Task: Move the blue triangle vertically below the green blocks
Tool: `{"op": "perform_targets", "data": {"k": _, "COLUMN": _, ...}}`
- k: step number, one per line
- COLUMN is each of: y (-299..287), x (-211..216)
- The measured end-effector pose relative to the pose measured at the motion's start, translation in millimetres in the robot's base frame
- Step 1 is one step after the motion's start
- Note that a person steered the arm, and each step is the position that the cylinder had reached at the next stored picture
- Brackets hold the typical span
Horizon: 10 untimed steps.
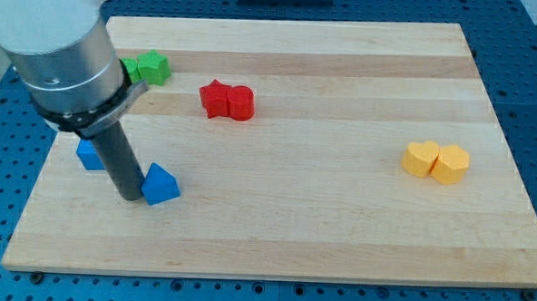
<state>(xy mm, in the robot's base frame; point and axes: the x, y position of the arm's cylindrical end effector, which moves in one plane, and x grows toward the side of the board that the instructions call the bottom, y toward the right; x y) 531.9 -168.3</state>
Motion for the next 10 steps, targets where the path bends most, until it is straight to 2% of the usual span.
{"op": "perform_targets", "data": {"k": 2, "y": 36, "x": -8}}
{"op": "perform_targets", "data": {"k": 3, "y": 24, "x": 23}}
{"op": "perform_targets", "data": {"k": 4, "y": 52, "x": 31}}
{"op": "perform_targets", "data": {"k": 5, "y": 85, "x": 22}}
{"op": "perform_targets", "data": {"k": 7, "y": 51, "x": -26}}
{"op": "perform_targets", "data": {"k": 8, "y": 57, "x": -9}}
{"op": "perform_targets", "data": {"k": 9, "y": 54, "x": -10}}
{"op": "perform_targets", "data": {"k": 10, "y": 43, "x": -46}}
